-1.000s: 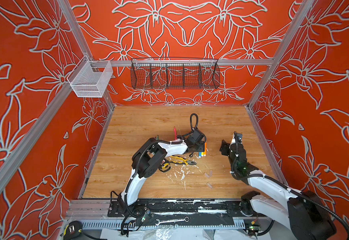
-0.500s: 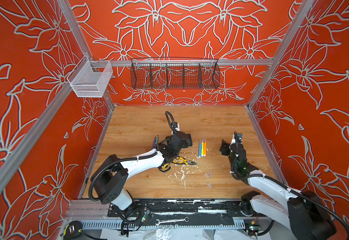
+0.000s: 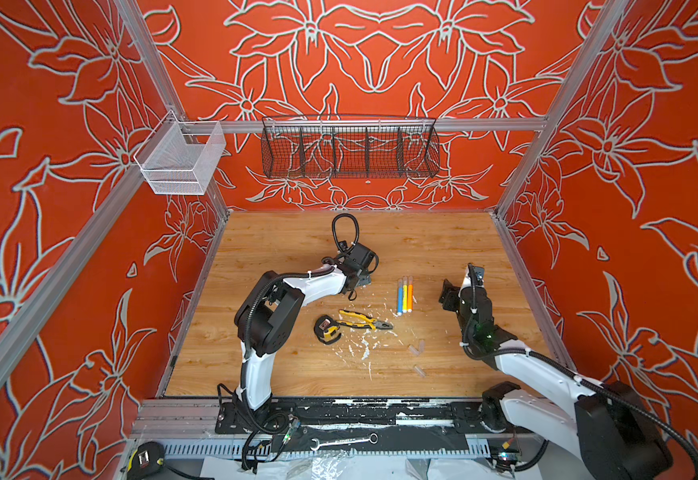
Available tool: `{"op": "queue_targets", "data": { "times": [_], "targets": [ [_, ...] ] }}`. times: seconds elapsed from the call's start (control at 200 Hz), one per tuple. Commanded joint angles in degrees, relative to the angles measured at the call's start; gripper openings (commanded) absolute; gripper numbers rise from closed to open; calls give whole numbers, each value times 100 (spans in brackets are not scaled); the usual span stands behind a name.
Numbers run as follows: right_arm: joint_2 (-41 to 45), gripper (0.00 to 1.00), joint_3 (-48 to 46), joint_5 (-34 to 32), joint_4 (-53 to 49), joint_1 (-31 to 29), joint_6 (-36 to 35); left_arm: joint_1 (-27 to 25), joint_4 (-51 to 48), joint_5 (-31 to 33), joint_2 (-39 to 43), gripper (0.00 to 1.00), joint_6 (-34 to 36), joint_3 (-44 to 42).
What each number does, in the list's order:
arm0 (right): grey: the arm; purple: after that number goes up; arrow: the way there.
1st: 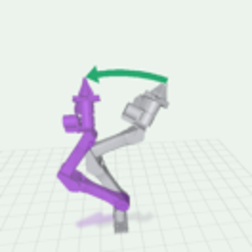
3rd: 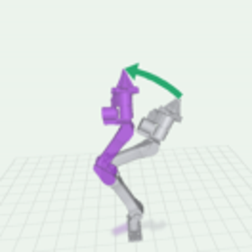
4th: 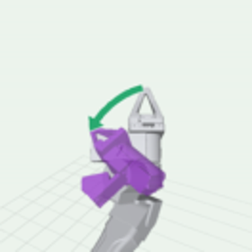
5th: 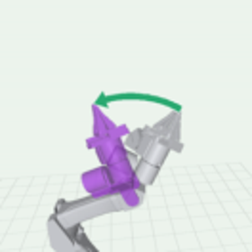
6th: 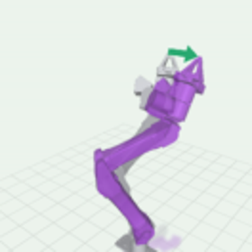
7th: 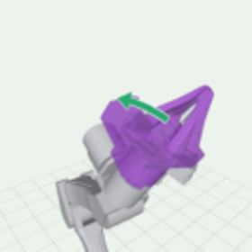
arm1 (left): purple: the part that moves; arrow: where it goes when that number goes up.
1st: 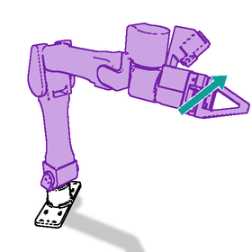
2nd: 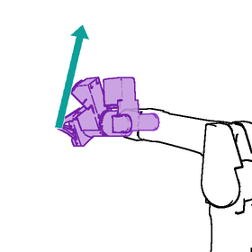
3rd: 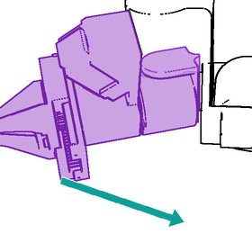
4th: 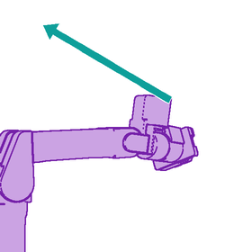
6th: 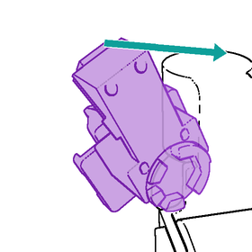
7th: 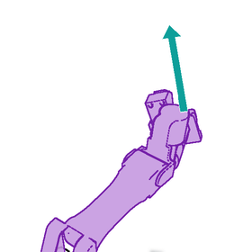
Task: Insert the pens into the pen caps
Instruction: 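Move the left gripper over the pink marker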
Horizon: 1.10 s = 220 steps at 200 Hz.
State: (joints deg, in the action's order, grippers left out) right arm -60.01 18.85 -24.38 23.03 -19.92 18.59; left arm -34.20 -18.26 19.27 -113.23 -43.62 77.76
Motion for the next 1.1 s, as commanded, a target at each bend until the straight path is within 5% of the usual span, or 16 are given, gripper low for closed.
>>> {"op": "queue_targets", "data": {
  "times": [0.0, 0.31, 0.6, 1.096],
  "targets": [
    [-51, 75, 82, 39, 48, 24, 31, -4, -801, 383, -117, 77, -253, 381],
    [17, 75, 42, 38, 40, 24, 40, 25, -1236, 362, -656, 77, 32, 1013],
    [-29, 75, 75, 48, 35, 28, 31, 166, -1557, 107, -1027, 63, 47, 1424],
    [-17, 75, 66, 53, 35, 26, 31, 400, -2108, -133, -1586, 57, -9, 2013]
  ]
}}
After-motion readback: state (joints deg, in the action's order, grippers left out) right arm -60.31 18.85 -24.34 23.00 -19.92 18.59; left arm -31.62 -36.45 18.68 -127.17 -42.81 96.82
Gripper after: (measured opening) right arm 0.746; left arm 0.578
